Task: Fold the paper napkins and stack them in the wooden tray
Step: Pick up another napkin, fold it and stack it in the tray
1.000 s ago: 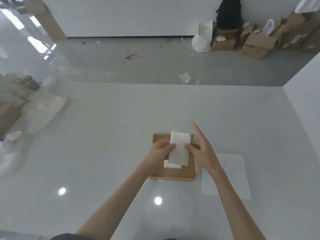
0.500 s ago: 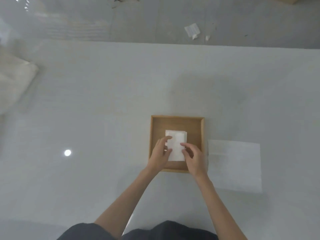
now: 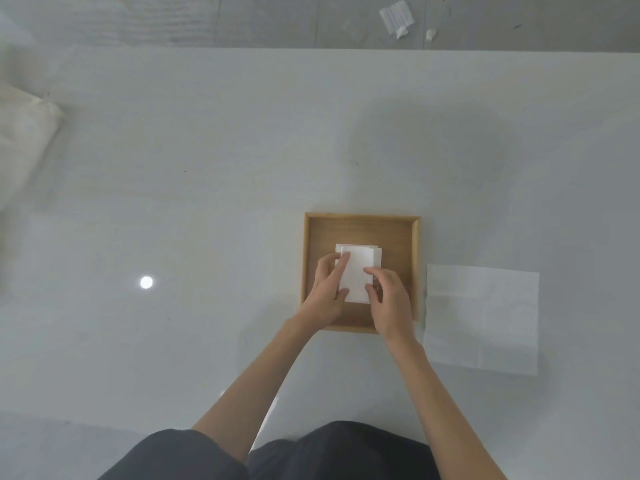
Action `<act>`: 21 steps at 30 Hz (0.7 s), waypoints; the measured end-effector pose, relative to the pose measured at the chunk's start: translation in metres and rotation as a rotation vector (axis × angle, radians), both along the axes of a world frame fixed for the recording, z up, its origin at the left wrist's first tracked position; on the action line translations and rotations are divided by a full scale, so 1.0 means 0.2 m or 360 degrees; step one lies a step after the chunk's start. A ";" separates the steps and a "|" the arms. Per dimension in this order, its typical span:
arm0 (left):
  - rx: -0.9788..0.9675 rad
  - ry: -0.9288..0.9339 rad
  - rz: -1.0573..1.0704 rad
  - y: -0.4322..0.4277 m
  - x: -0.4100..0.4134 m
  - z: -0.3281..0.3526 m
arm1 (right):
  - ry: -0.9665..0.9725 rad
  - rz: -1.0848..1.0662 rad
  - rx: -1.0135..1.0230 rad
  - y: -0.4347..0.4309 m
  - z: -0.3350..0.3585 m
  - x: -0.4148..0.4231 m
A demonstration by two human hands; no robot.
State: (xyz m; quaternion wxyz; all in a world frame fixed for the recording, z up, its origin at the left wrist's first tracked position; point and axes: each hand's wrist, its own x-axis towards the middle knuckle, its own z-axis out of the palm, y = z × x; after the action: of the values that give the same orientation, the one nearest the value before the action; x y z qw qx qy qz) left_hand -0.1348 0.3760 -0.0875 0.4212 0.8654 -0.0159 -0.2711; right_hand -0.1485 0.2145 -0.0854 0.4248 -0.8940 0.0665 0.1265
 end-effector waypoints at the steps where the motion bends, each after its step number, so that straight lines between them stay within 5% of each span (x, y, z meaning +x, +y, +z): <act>1: 0.0010 -0.0004 -0.0005 0.00 0.00 0.00 | -0.0013 0.0002 -0.0016 0.00 -0.01 -0.01; 12: 0.0582 -0.0106 -0.0170 -0.01 -0.02 0.02 | -0.0109 0.0312 -0.0943 -0.01 -0.07 -0.06; 17: 0.0787 -0.0115 -0.0185 -0.04 -0.02 0.06 | -0.0066 0.0336 -0.0888 0.00 -0.06 -0.06; 21: 0.0739 -0.0170 0.0000 -0.10 -0.02 0.14 | -0.0304 -0.0051 -0.0579 -0.11 0.05 -0.07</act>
State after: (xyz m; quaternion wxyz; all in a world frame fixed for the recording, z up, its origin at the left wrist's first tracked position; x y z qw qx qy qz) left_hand -0.1392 0.3558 -0.0590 0.2094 0.9521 0.0245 -0.2213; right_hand -0.1623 0.1930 -0.0750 0.2627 -0.9627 0.0618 0.0204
